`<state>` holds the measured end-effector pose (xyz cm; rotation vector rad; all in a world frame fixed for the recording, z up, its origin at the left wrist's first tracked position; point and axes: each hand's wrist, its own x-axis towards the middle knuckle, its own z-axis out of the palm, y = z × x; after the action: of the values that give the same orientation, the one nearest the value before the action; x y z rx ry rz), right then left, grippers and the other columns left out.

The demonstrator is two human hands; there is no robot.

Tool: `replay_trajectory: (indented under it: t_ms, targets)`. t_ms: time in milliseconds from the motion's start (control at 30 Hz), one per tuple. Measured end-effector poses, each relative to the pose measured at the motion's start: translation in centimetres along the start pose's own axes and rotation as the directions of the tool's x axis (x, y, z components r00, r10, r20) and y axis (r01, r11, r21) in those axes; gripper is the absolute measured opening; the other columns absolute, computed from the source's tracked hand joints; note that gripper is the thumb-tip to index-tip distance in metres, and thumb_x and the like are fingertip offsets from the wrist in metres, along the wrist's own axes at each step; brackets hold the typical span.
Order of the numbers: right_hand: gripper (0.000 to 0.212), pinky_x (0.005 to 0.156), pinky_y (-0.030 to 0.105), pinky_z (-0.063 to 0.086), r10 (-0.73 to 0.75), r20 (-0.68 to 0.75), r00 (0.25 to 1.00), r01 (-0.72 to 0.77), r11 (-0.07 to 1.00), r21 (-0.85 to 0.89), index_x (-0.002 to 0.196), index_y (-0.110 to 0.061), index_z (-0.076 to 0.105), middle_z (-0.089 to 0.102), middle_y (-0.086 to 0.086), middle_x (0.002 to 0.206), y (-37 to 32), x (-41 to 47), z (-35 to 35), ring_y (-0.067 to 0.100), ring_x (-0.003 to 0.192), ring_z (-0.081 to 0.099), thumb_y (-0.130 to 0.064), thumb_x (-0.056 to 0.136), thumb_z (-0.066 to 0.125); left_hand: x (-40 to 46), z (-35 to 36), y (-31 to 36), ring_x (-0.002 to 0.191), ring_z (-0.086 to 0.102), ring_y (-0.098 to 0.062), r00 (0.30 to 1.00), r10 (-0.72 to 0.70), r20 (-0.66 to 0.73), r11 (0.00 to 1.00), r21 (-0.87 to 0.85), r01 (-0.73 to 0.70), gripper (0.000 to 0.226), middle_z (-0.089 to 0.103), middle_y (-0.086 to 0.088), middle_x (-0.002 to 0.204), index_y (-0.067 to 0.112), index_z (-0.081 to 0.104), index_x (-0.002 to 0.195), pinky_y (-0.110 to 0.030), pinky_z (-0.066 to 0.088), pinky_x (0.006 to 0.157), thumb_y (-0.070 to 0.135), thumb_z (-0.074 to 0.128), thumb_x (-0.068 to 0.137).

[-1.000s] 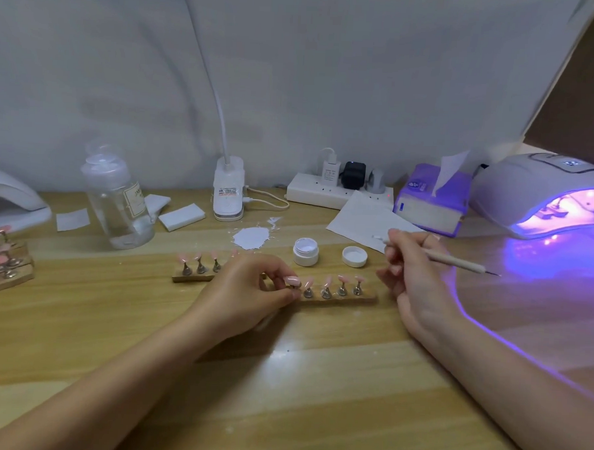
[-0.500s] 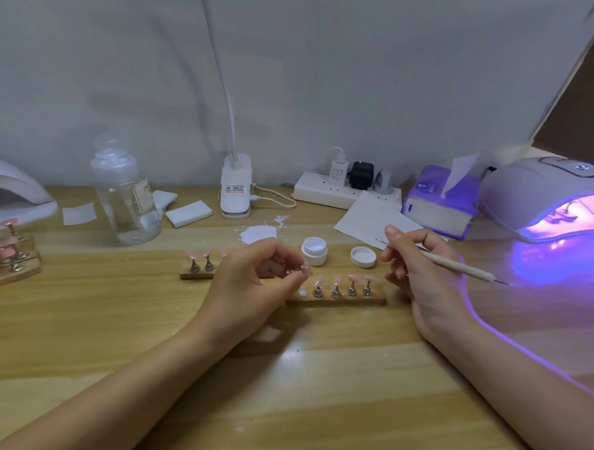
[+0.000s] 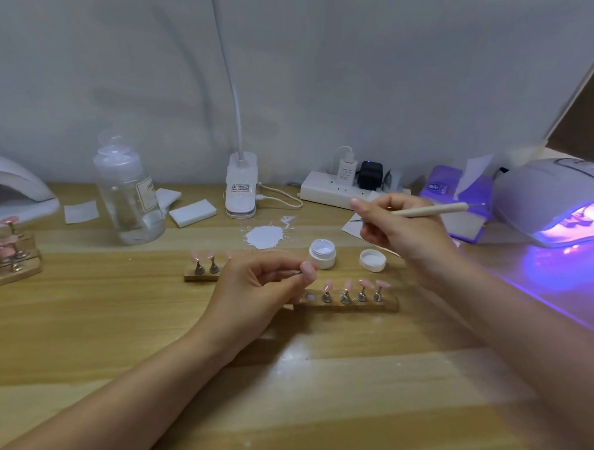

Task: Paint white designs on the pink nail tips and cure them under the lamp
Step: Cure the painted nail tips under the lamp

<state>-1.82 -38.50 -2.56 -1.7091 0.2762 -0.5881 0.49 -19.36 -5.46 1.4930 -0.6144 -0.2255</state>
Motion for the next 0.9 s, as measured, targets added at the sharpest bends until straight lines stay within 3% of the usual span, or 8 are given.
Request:
replay_trajectory:
  t_ms: [167,233,333,467,767,900]
  targets:
    - [0.029,0.054,0.019,0.050,0.056,0.076,0.996,-0.045,0.988,-0.148,0.059,-0.016,0.053,0.056,-0.009,0.043,0.6,1.8,1.9,-0.001,0.042,0.053,-0.024,0.072,0.078,0.1,0.1,-0.1,0.070,0.065,-0.003,0.999,0.032,0.019,0.999,0.043,-0.033,0.013,0.072,0.007,0.074,0.025,0.071,0.059,-0.016,0.053,0.060,0.015,0.072,0.067]
    - [0.035,0.052,0.023,0.046,0.064,0.077,0.995,-0.050,0.983,-0.174,0.056,-0.016,0.048,0.052,-0.009,0.040,1.0,2.3,2.6,0.004,0.039,0.049,-0.022,0.072,0.078,0.2,0.0,-0.4,0.071,0.065,-0.004,0.999,0.040,0.018,0.996,0.074,-0.041,0.025,0.072,0.007,0.074,0.022,0.070,0.059,-0.018,0.053,0.063,0.000,0.071,0.072]
    - [0.041,0.054,0.028,0.045,0.084,0.050,0.995,-0.073,0.980,-0.187,0.051,-0.016,0.043,0.046,-0.011,0.033,1.7,2.9,3.4,0.010,0.046,0.048,-0.017,0.072,0.077,0.3,-0.1,-0.7,0.071,0.065,-0.006,0.999,0.035,0.019,0.994,0.099,-0.037,0.025,0.073,0.002,0.077,0.013,0.069,0.061,-0.020,0.053,0.065,-0.007,0.067,0.075]
    - [0.039,0.054,0.030,0.039,0.103,0.041,0.994,-0.092,0.973,-0.209,0.047,-0.017,0.041,0.043,-0.009,0.034,2.4,3.2,3.9,0.018,0.054,0.045,-0.004,0.073,0.068,0.4,0.0,-0.8,0.064,0.063,-0.006,1.000,0.016,0.016,0.995,0.103,-0.017,0.024,0.073,-0.001,0.078,0.012,0.069,0.062,-0.017,0.051,0.062,-0.009,0.067,0.075]
    - [0.038,0.049,0.025,0.033,0.099,0.090,0.991,-0.072,0.960,-0.271,0.047,-0.017,0.040,0.039,-0.012,0.031,3.0,3.4,3.8,0.013,0.048,0.040,-0.002,0.070,0.067,0.4,0.0,-1.0,0.065,0.064,-0.005,1.000,0.011,0.014,0.991,0.130,-0.013,0.014,0.073,0.001,0.078,0.008,0.071,0.068,-0.019,0.052,0.066,-0.004,0.068,0.076]
    - [0.038,0.050,0.024,0.034,0.075,0.096,0.993,-0.041,0.948,-0.316,0.048,-0.016,0.041,0.042,-0.004,0.041,3.0,3.3,3.8,0.012,0.049,0.041,-0.005,0.070,0.069,0.3,0.0,-0.8,0.064,0.064,-0.003,1.000,0.012,0.023,0.991,0.134,-0.015,0.015,0.072,0.000,0.078,0.008,0.071,0.067,-0.017,0.050,0.066,-0.004,0.068,0.075]
